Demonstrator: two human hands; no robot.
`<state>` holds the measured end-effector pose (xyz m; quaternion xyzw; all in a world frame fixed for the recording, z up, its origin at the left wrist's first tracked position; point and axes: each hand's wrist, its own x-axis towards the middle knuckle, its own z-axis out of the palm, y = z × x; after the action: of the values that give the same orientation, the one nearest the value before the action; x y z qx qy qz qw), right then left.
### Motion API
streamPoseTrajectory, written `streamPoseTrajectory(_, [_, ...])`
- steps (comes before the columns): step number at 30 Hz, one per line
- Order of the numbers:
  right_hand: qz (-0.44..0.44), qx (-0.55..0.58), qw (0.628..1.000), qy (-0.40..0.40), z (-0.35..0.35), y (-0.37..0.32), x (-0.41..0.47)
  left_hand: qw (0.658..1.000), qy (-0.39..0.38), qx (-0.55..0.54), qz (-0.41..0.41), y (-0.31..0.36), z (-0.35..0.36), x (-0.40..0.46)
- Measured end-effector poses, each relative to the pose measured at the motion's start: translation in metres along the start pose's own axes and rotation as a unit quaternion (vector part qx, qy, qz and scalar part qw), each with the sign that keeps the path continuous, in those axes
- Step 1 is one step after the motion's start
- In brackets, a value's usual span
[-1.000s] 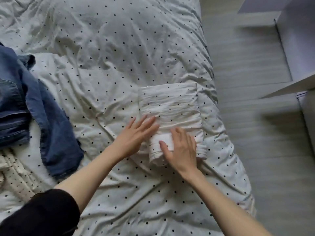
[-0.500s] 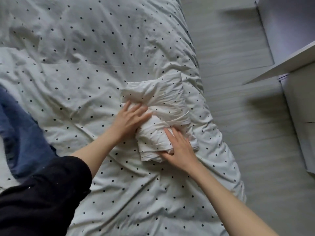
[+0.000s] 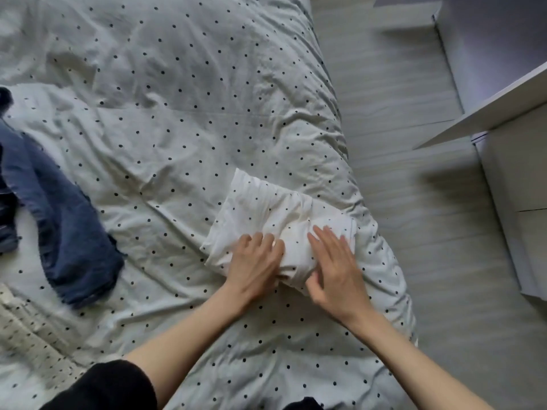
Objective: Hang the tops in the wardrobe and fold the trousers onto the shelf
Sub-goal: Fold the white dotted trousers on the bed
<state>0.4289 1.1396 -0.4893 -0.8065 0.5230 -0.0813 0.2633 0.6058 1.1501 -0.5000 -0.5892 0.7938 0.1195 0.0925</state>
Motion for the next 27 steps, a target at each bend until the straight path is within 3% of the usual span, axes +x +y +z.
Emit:
streamPoseTrajectory(2, [-0.005,-0.053,0.996,-0.074,0.017,-0.004,-0.013,0.998,-0.065,0.019,-0.015,-0.008,0.018,-0.005])
streamPoseTrajectory(4, [0.062,-0.104,0.979,-0.165,0.039,-0.003,-0.018,0.995,-0.088,0.04,-0.02,-0.021,0.029,-0.012])
streamPoseTrajectory(5, [0.096,-0.116,0.973,-0.175,0.053,-0.002,-0.018,0.995,-0.083,0.051,-0.019,-0.026,0.032,-0.016])
streamPoseTrajectory(12, [0.139,-0.203,0.959,-0.137,0.107,0.004,0.007,0.994,0.053,0.09,-0.039,-0.036,0.066,-0.011])
streamPoseTrajectory(16, [0.12,-0.204,0.964,-0.118,0.115,0.011,0.01,0.989,0.078,0.121,-0.034,-0.034,0.078,-0.009])
streamPoseTrajectory(18, [0.122,-0.172,0.971,-0.11,0.111,0.006,0.008,0.988,0.076,0.137,-0.02,-0.031,0.074,-0.013])
streamPoseTrajectory(22, [0.124,-0.156,0.98,-0.019,0.084,-0.013,-0.005,0.99,0.039,0.131,-0.015,-0.021,0.053,-0.031])
streamPoseTrajectory(27, [0.138,-0.172,0.971,-0.092,0.057,-0.03,-0.071,0.998,-0.044,0.033,-0.043,0.021,0.04,-0.086])
